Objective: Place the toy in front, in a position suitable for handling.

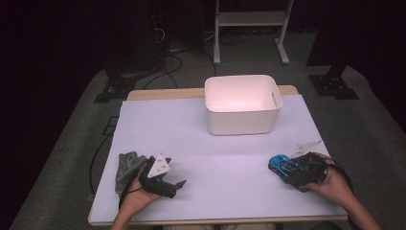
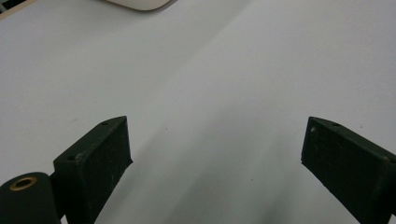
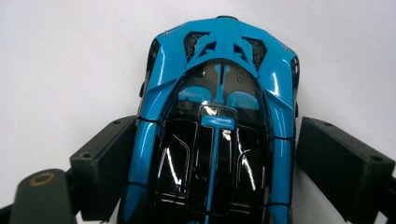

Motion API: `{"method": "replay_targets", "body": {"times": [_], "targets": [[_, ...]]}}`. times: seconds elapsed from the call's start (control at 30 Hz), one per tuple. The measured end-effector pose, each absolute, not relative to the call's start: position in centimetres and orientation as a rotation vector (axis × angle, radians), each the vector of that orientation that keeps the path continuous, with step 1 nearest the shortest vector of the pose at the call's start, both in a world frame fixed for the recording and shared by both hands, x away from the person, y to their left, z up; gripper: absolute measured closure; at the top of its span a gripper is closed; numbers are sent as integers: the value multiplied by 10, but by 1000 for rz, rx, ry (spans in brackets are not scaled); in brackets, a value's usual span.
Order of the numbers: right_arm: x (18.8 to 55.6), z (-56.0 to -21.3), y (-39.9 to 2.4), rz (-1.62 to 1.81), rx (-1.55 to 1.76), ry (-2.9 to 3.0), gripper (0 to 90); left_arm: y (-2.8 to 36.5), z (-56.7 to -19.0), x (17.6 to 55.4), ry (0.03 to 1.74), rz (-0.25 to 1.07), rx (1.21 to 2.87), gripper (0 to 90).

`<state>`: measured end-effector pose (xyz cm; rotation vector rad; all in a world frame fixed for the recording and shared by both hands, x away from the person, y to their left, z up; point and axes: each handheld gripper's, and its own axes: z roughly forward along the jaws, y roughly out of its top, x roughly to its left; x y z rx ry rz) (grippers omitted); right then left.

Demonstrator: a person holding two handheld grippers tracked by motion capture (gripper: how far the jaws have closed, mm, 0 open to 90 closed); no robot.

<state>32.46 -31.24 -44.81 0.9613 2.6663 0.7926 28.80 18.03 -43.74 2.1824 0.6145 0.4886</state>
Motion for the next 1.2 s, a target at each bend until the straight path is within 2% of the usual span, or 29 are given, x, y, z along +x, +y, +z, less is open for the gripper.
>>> {"method": "replay_targets", "body": {"times": [0.3,0.53,1.2], "targets": [[326,-447,-311,766,964,2680,147,180,-437,288,603,490,2190,74],[321,-445,-311,786,963,2669,231,180,-438,288,607,481,2187,73],[318,-442,-309,785,917,2676,247,180,-438,288,612,487,2181,73]]}}
